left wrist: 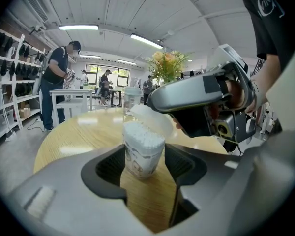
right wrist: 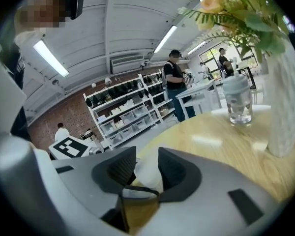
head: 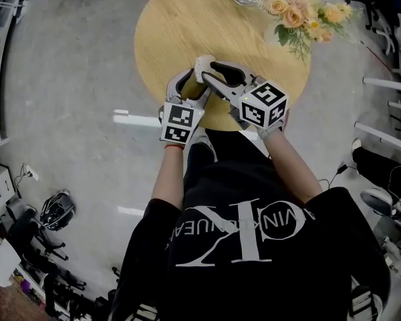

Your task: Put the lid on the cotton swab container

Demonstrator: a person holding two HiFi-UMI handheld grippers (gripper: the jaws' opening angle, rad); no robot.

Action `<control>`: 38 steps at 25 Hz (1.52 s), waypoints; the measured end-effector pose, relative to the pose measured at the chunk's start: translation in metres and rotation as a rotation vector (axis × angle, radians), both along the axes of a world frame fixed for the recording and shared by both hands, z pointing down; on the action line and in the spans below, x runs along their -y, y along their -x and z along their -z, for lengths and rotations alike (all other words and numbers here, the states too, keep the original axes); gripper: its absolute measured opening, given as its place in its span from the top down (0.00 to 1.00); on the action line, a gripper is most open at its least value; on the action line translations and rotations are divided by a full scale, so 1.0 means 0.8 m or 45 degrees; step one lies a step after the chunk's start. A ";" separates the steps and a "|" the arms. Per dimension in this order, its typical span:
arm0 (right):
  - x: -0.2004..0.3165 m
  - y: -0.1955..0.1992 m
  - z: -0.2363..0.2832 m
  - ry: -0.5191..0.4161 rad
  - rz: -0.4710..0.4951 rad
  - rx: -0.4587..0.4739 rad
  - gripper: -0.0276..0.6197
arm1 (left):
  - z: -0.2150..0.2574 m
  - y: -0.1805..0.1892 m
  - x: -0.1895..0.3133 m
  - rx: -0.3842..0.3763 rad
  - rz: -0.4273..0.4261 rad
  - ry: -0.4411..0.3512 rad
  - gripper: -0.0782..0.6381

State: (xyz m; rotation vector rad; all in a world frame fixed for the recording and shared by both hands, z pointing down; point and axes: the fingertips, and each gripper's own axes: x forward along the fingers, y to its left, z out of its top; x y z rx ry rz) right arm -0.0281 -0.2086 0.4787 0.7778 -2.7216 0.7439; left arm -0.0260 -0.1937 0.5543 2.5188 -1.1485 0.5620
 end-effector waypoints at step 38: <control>0.001 0.028 -0.028 -0.228 0.231 -0.470 0.89 | -0.010 0.000 0.001 -0.038 0.041 0.041 0.54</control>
